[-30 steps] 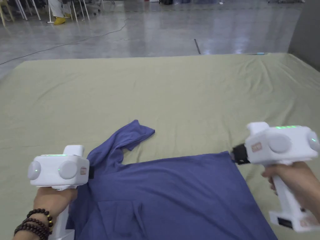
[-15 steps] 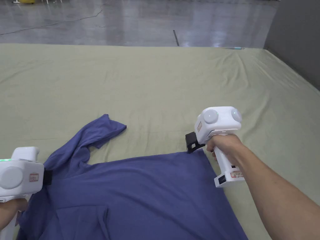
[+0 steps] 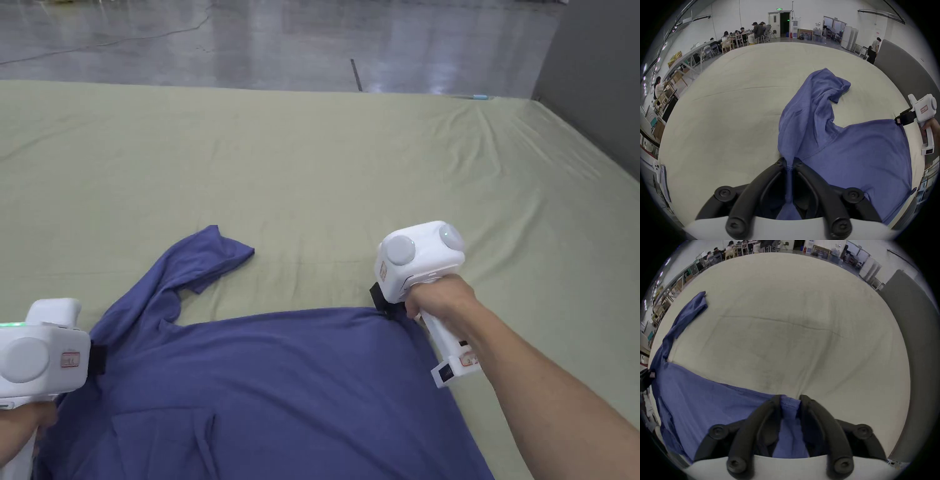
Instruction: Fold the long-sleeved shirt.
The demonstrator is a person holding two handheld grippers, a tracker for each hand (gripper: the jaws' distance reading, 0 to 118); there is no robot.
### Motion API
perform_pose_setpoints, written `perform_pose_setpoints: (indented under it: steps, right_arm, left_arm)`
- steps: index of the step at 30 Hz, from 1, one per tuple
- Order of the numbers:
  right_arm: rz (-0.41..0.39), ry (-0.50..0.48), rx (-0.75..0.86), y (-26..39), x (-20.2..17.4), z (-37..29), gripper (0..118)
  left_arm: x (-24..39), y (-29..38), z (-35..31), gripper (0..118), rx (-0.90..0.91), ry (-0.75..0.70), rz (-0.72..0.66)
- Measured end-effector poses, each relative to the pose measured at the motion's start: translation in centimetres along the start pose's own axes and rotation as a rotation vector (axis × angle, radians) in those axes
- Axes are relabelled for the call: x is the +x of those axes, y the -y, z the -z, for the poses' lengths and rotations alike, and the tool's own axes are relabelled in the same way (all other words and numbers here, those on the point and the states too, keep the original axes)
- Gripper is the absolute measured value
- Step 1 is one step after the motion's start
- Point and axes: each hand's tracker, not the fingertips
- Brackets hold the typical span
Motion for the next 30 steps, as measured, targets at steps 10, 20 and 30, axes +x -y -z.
perform_pose_setpoints:
  steps: [10, 20, 30]
  right_arm:
    - [0.054, -0.034, 0.222, 1.8, 3.1, -11.2, 7]
    - [0.132, -0.007, 0.547, 0.6, 10.3, -33.5, 7]
    - [0.26, 0.074, 0.803, -7.6, 15.7, -50.0, 7]
  left_arm:
    - [0.0, -2.8, -7.3, 4, 0.173, 0.017, -0.009]
    - [2.6, -13.8, -23.4, 4, 0.501, 0.044, 0.015]
    - [5.7, -30.1, -35.4, 4, 0.757, 0.015, 0.062]
